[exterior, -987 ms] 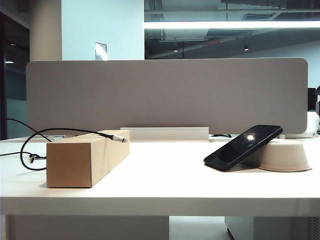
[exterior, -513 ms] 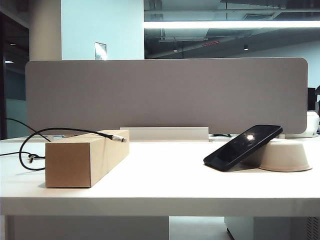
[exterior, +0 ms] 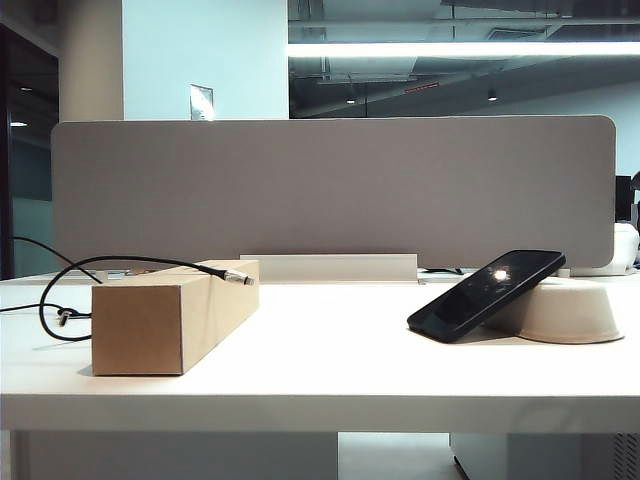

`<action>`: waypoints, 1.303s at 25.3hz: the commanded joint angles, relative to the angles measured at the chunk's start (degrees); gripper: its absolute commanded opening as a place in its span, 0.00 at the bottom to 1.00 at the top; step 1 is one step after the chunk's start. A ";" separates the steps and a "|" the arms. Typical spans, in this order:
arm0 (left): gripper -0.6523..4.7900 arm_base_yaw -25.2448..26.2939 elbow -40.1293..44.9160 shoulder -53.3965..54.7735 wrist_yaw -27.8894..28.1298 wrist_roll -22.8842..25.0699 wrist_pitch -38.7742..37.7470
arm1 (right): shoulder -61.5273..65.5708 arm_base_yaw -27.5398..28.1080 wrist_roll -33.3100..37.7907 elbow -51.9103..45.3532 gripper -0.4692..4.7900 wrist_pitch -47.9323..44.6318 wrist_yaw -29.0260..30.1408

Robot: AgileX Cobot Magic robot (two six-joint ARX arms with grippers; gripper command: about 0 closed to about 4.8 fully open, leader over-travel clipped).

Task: Pick up the charging cable and the phone, plug the charging cable into the charging port on the phone, and finally place them back on the table.

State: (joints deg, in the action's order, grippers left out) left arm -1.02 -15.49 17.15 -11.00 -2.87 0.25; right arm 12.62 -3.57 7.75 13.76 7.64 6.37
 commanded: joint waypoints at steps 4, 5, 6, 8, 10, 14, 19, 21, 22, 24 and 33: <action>0.11 -0.09 -6.47 10.51 -5.44 0.02 0.68 | 7.23 -0.04 6.43 4.24 0.09 -0.52 2.62; 0.11 -0.09 -7.48 12.09 -6.21 0.63 0.66 | 8.13 -0.04 7.61 4.68 0.09 -0.59 3.34; 0.11 -0.11 -9.14 14.58 -7.56 1.27 0.63 | 9.94 -0.15 8.90 5.29 0.09 -0.68 5.09; 0.11 -0.20 -11.23 17.44 -9.75 1.44 0.55 | 11.89 -0.55 9.20 5.84 0.09 -0.79 6.60; 0.11 -0.70 -13.49 20.24 -10.82 1.44 0.22 | 14.36 -1.42 9.29 6.19 0.09 -1.55 8.07; 0.11 -2.78 -17.90 25.73 -10.91 2.27 -0.24 | 19.02 -3.30 13.86 6.54 0.12 -3.63 8.39; 0.11 -6.82 -24.59 32.63 -10.88 4.66 -4.24 | 25.92 -4.33 19.85 6.54 0.21 -7.87 9.01; 0.11 -8.33 -27.61 35.78 -10.88 4.68 -6.34 | 29.09 -4.26 22.43 6.54 0.22 -9.75 9.49; 0.11 -8.98 -28.96 37.09 -10.88 4.85 -7.41 | 30.42 -4.24 23.71 6.54 0.23 -10.56 9.81; 0.11 -10.49 -32.00 40.11 -10.88 6.25 -10.03 | 33.27 -4.24 25.00 6.54 0.31 -12.68 10.58; 0.12 -16.11 -47.25 55.54 -10.73 15.17 -25.09 | 50.77 -4.22 36.02 6.58 0.43 -27.87 14.60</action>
State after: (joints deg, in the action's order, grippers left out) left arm -17.21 -61.21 71.85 -21.63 11.62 -23.03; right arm 61.89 -7.84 40.88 19.94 -16.49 19.99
